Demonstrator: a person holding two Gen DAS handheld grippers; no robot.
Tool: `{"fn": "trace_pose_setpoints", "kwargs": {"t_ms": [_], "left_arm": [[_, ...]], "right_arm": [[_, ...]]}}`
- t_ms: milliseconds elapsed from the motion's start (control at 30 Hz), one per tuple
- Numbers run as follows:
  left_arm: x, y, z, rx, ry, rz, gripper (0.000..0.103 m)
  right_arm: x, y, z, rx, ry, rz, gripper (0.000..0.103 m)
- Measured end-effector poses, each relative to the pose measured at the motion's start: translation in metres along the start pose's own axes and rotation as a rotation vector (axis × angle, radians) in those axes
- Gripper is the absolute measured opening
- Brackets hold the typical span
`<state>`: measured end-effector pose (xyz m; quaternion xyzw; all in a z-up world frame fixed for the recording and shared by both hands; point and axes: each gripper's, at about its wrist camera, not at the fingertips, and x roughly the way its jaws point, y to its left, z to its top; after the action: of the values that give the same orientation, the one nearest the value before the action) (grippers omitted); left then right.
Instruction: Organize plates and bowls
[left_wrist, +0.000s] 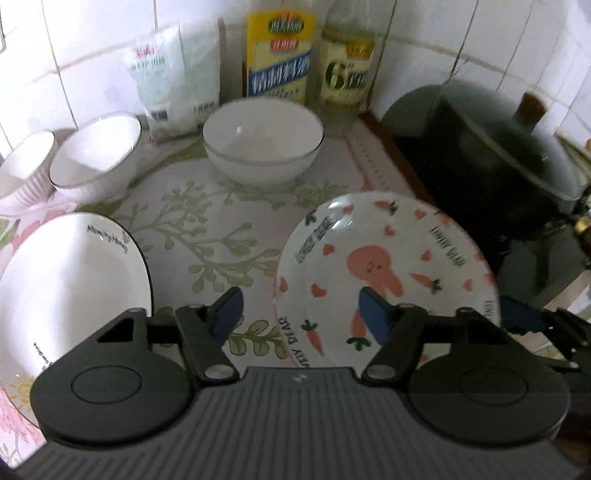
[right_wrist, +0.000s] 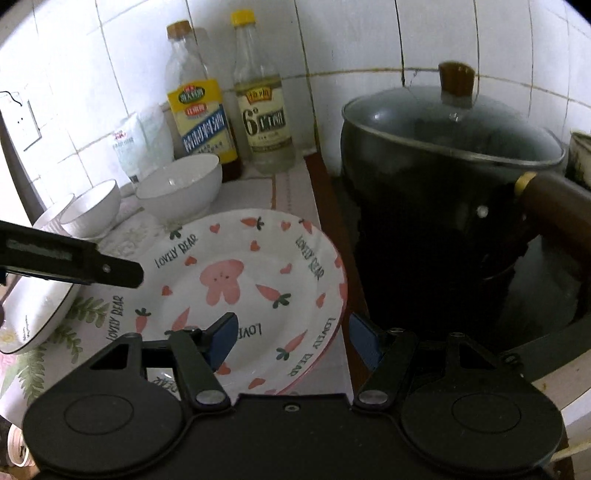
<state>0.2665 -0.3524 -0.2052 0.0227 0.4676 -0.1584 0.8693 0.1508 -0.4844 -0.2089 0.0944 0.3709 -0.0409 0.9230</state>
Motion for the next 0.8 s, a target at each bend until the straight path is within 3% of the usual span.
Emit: {"fn": "trace_pose_setpoints", "kwargs": {"t_ms": [133, 200, 233, 267, 500, 667, 800], "left_arm": [[0.016, 0.003, -0.001, -0.001, 0.046, 0.002, 0.056], [0.021, 0.004, -0.004, 0.0, 0.067, 0.003, 0.046], [0.024, 0.005, -0.005, -0.004, 0.085, 0.004, 0.034], [0.027, 0.006, -0.006, -0.013, 0.106, -0.005, 0.028], [0.028, 0.008, -0.01, -0.073, 0.112, -0.023, 0.026], [0.03, 0.011, -0.006, -0.107, 0.133, -0.029, 0.026], [0.033, 0.01, 0.001, -0.137, 0.185, -0.006, 0.026]], "right_arm": [[0.01, -0.003, -0.001, 0.021, 0.039, 0.039, 0.061], [0.014, -0.006, -0.002, 0.041, 0.054, 0.054, 0.055], [0.016, -0.008, -0.003, 0.052, 0.069, 0.06, 0.052], [0.017, -0.008, -0.003, 0.057, 0.066, 0.062, 0.052], [0.018, -0.004, -0.003, 0.031, 0.087, 0.048, 0.051], [0.019, -0.009, 0.001, 0.055, 0.106, 0.043, 0.041], [0.02, -0.008, 0.007, 0.041, 0.153, 0.044, 0.04]]}}
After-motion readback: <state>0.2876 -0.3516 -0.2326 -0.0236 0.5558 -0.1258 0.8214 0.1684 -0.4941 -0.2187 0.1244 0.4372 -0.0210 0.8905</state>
